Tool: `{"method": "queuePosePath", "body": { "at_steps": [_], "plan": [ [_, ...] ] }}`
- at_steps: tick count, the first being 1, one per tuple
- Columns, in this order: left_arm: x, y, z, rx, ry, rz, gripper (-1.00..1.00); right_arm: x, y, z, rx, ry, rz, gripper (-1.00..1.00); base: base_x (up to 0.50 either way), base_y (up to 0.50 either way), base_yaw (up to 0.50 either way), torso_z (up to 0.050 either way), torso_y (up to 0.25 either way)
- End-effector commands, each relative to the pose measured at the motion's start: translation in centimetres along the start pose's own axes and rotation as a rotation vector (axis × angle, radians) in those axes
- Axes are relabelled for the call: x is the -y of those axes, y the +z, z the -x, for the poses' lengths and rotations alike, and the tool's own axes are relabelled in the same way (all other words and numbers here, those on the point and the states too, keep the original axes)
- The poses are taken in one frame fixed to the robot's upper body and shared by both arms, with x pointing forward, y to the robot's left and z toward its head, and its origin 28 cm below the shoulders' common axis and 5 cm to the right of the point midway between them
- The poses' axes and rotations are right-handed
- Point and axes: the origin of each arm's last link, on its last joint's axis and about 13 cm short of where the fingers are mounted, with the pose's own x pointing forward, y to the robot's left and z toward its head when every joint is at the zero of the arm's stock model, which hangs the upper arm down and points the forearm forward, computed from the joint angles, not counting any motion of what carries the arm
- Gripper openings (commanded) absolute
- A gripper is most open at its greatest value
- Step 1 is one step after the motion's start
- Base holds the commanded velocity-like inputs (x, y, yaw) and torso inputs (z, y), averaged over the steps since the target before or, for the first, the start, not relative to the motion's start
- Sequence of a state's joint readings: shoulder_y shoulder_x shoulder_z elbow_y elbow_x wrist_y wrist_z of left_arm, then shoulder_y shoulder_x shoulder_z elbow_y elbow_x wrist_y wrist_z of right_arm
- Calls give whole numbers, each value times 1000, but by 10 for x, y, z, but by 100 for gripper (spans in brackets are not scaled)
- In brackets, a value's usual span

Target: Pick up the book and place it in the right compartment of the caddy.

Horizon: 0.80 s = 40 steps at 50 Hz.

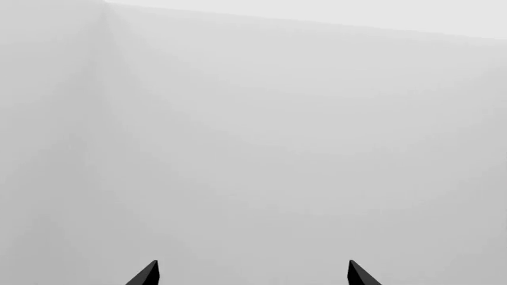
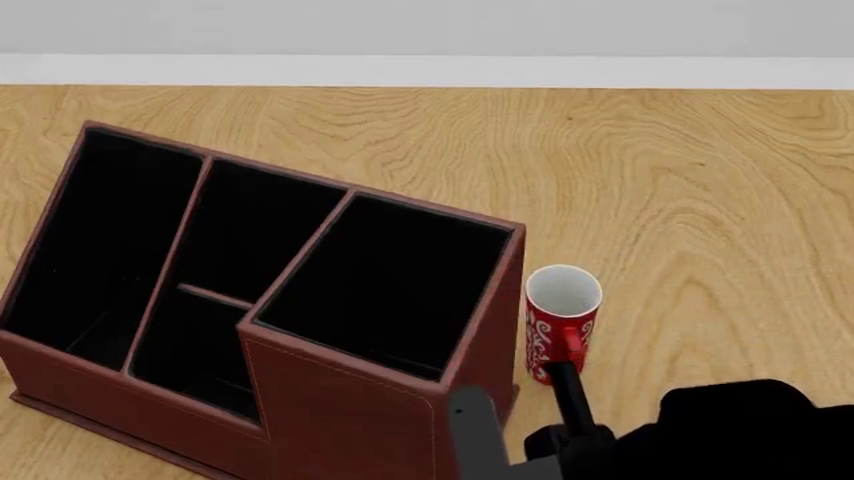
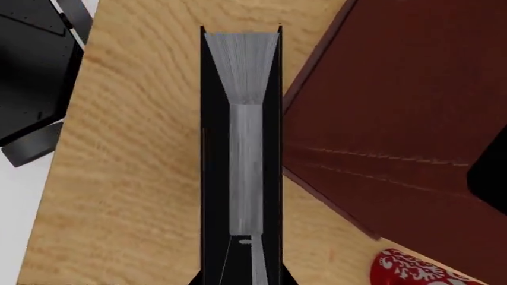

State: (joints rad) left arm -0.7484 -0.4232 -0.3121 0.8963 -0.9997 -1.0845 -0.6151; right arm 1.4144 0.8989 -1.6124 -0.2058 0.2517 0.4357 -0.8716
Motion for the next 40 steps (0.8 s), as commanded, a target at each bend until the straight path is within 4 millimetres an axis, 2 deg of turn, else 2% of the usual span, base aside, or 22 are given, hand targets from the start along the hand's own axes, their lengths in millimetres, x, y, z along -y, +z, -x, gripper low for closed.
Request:
{"method": "queuePosePath", "body": {
  "at_steps": [1,17,32,40],
  "plan": [
    [0,1,0,5,2,1,100,2,19,26,21,-69,87,-100,0,0,0,0,0],
    [-1,4,2,13,2,4,100,2,45,54,115,-116,135,-100,0,0,0,0,1],
    [-3,5,3,18,7,6,100,7,60,67,268,-169,124,-100,0,0,0,0,1],
    [-3,5,3,18,8,8,100,17,67,76,361,-230,97,-100,0,0,0,0,1]
  ]
}}
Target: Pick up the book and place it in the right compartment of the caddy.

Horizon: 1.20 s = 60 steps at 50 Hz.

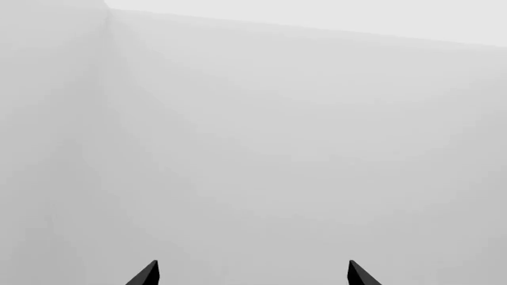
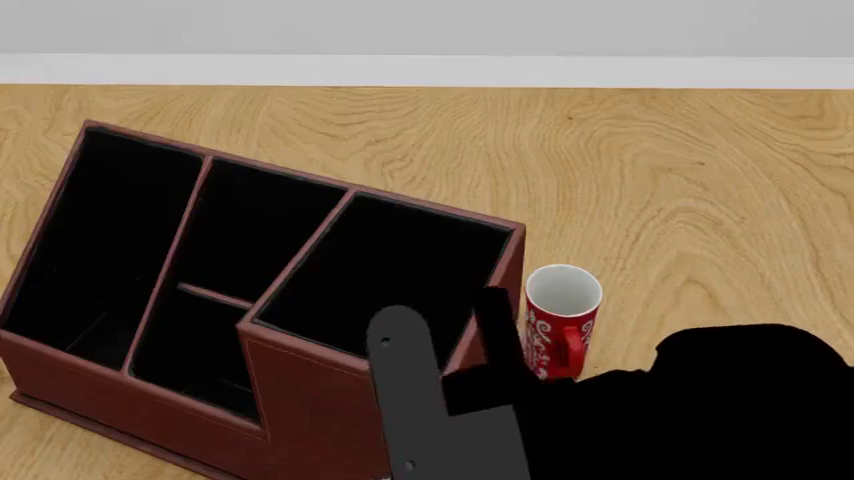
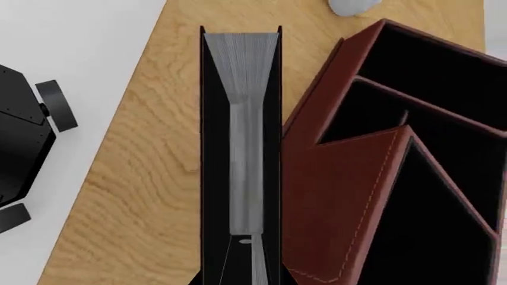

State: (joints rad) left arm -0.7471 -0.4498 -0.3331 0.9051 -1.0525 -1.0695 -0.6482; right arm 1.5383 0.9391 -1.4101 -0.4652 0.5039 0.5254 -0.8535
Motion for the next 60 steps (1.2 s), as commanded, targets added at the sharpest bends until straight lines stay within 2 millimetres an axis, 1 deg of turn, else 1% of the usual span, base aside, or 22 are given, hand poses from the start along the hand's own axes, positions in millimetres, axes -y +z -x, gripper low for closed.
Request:
{"method": "queuePosePath", "body": {
  "at_steps": [1,4,16,20,21,26,31,34,36,38,39,41,44,46,47,48,49,52,53,54,56,60],
  "plan": [
    [0,0,1,1,1,2,100,17,20,15,139,-124,27,-100,0,0,0,0,0],
    [0,0,1,0,1,2,100,24,21,18,118,-160,46,-100,0,0,0,0,0],
    [-1,-2,0,-4,7,2,100,38,36,33,245,-287,52,-100,0,0,0,0,1],
    [-1,-3,1,-5,7,4,100,47,40,40,271,-372,47,-100,0,0,0,0,0],
    [-1,-3,1,-6,7,3,100,51,42,45,271,-407,63,-100,0,0,0,0,0],
    [-1,-3,1,-6,8,2,100,62,52,59,333,-477,28,-100,0,0,0,0,2],
    [-1,-2,1,-6,6,3,100,71,57,68,339,-528,5,-100,0,0,0,0,0],
    [-1,-3,1,-5,6,5,100,80,64,78,369,-564,-21,-100,0,0,0,0,3],
    [-2,-2,0,-4,6,5,100,86,71,89,400,-580,-36,-100,0,0,0,0,0],
    [-2,0,0,-1,7,4,100,90,75,94,386,-593,-27,-100,0,0,0,0,0],
    [-2,0,0,1,8,4,100,93,77,98,405,-600,-57,-100,0,0,0,0,0],
    [-2,0,1,3,8,4,100,98,81,103,374,-617,-67,-100,0,0,0,0,0],
    [-2,0,1,3,9,6,100,101,82,102,350,-622,-120,-100,0,0,0,0,3],
    [-3,1,2,5,11,8,100,100,82,100,324,-602,-144,-100,0,0,0,0,0],
    [-3,1,2,6,11,9,100,100,82,99,317,-612,-209,-100,0,0,0,0,0],
    [-3,1,2,7,11,9,100,99,83,98,340,-599,-245,-100,0,0,0,0,0],
    [-3,1,1,8,10,11,100,98,84,96,323,-607,-276,-100,0,0,0,0,0],
    [-3,1,2,9,9,15,100,95,86,94,317,-611,-322,-100,0,0,0,0,0],
    [-3,1,2,9,8,15,100,94,88,93,328,-588,-367,-100,0,0,0,0,0],
    [-3,1,2,8,8,16,100,95,88,93,316,-615,-390,-100,0,0,0,0,0],
    [-3,0,2,8,9,17,100,94,88,91,311,-592,-439,-100,0,0,0,0,0],
    [-4,2,3,11,13,16,100,96,89,88,275,-606,-526,-100,0,0,0,0,3]
  ]
}}
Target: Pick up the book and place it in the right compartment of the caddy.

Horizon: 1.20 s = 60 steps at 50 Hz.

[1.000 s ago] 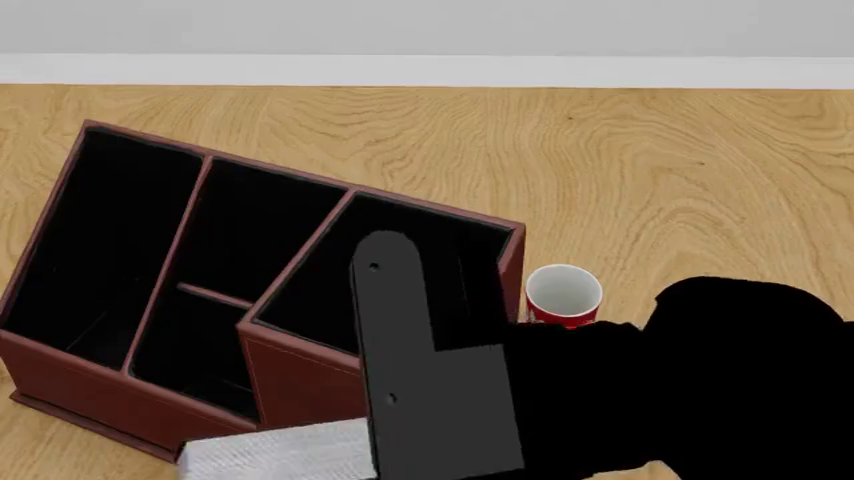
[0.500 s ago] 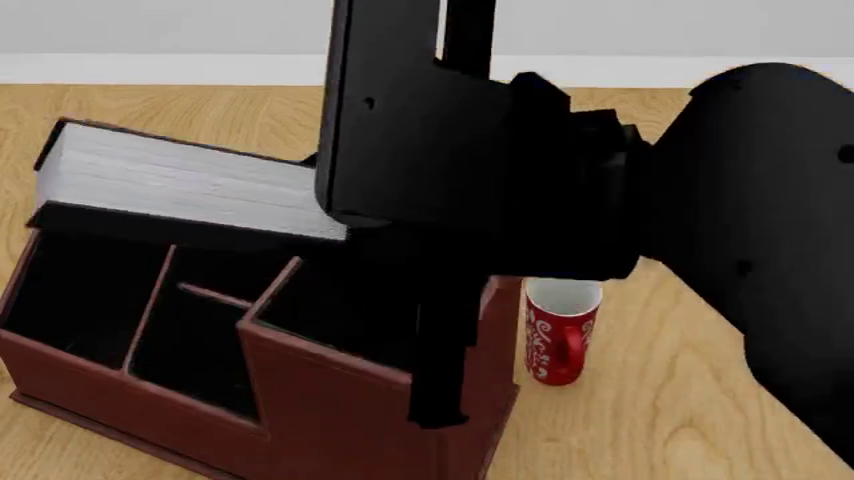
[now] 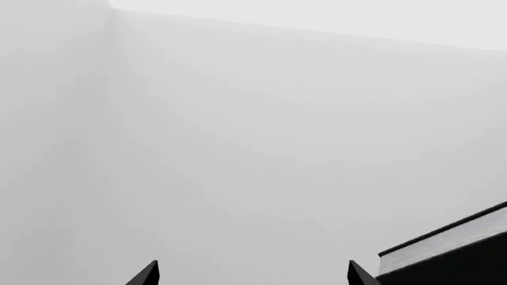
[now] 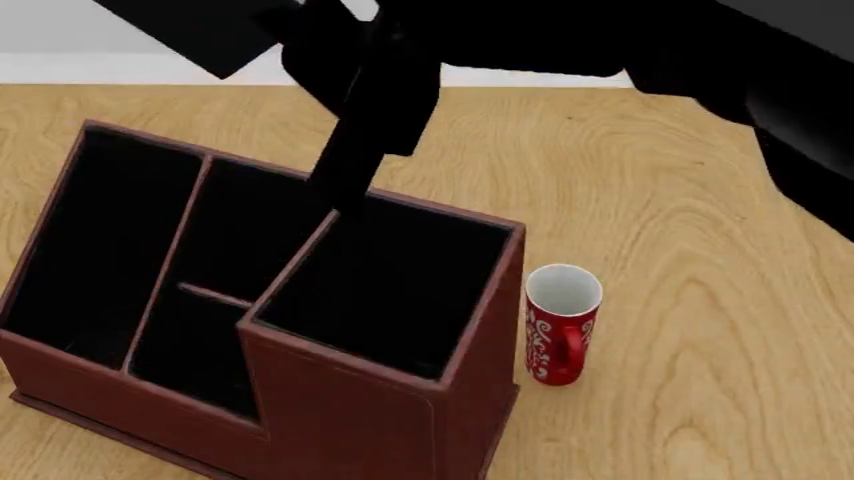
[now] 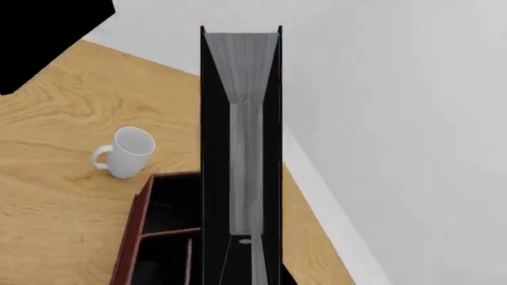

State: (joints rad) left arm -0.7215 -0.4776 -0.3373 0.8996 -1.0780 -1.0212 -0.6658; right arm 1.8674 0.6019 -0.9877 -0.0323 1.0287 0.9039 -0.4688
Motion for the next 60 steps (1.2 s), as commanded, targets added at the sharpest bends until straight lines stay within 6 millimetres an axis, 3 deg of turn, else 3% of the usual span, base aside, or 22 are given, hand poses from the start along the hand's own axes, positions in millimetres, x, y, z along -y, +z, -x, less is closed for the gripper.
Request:
{"method": "queuePosePath", "body": {
  "at_steps": [1,12,14,28,40,60],
  "plan": [
    [-1,1,1,5,4,3,100,0,14,1,-76,-96,-151,-100,0,0,0,0,0],
    [-1,0,1,2,5,3,100,10,18,0,-274,-91,-215,-100,0,0,0,0,1],
    [-1,-1,1,1,5,4,100,13,18,1,-378,-78,-254,-100,0,0,0,0,0],
    [1,-7,1,-11,1,20,100,40,28,3,-542,-62,-185,-100,0,0,0,0,1],
    [1,-9,1,-18,1,22,100,42,21,-3,-632,-15,-163,-100,0,0,0,0,1],
    [-1,-10,2,-21,8,21,100,34,-4,-34,-692,70,-132,-100,0,0,0,1,1]
  ]
}}
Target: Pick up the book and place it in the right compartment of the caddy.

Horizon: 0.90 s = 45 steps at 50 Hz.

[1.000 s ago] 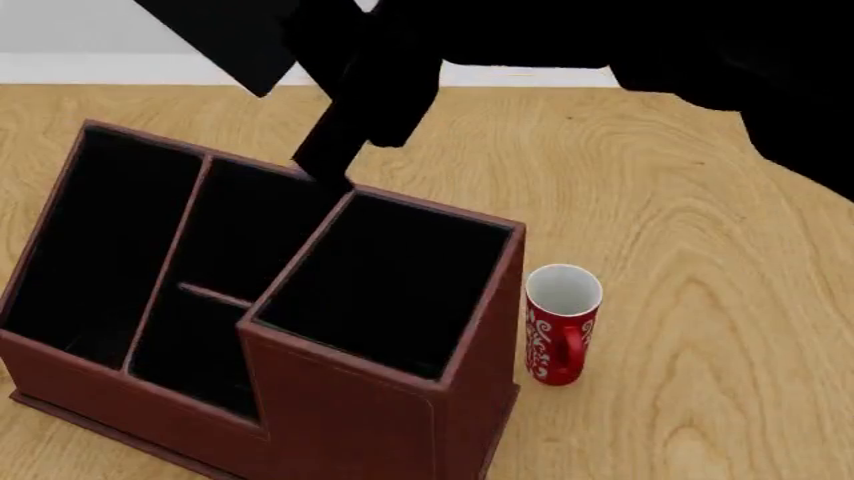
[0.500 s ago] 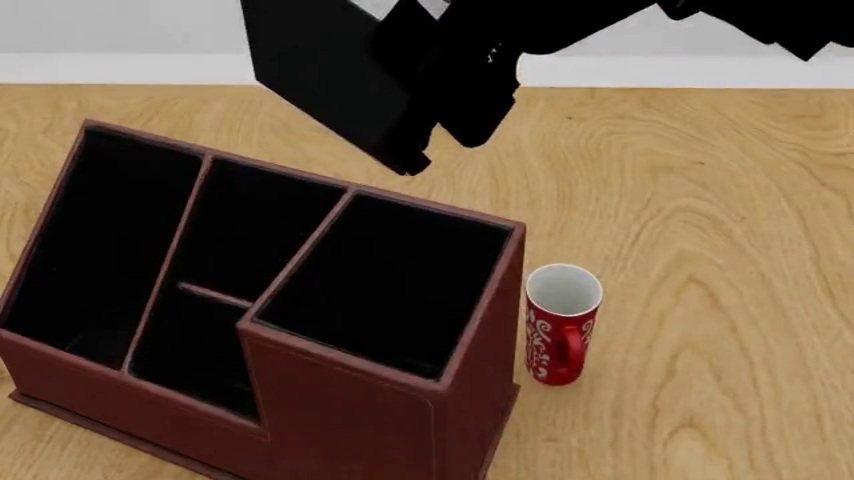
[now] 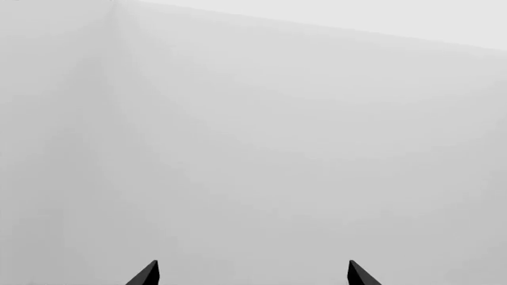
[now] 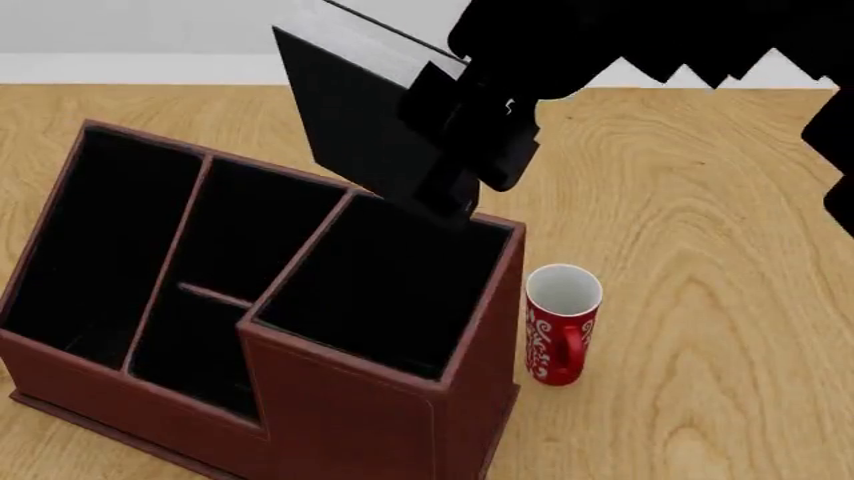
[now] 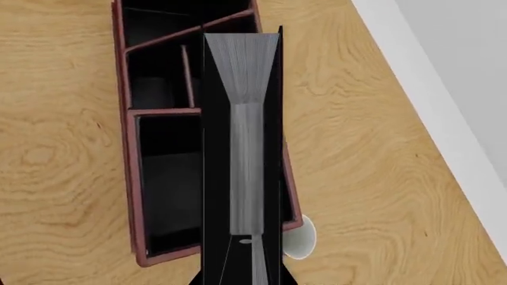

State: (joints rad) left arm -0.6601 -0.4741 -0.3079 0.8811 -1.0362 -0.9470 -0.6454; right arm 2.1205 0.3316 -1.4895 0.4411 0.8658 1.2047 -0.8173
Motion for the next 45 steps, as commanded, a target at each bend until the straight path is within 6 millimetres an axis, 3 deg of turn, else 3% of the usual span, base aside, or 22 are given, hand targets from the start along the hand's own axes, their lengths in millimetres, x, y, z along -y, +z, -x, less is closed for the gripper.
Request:
{"method": "queuePosePath", "body": {
  "at_steps": [1,45],
  "plan": [
    [0,-1,0,-1,2,-1,100,0,2,-13,-11,-6,53,-100,0,0,0,0,0],
    [-6,-8,0,-15,27,-11,100,-3,-13,-82,-52,94,95,-100,0,0,0,0,1]
  ]
}}
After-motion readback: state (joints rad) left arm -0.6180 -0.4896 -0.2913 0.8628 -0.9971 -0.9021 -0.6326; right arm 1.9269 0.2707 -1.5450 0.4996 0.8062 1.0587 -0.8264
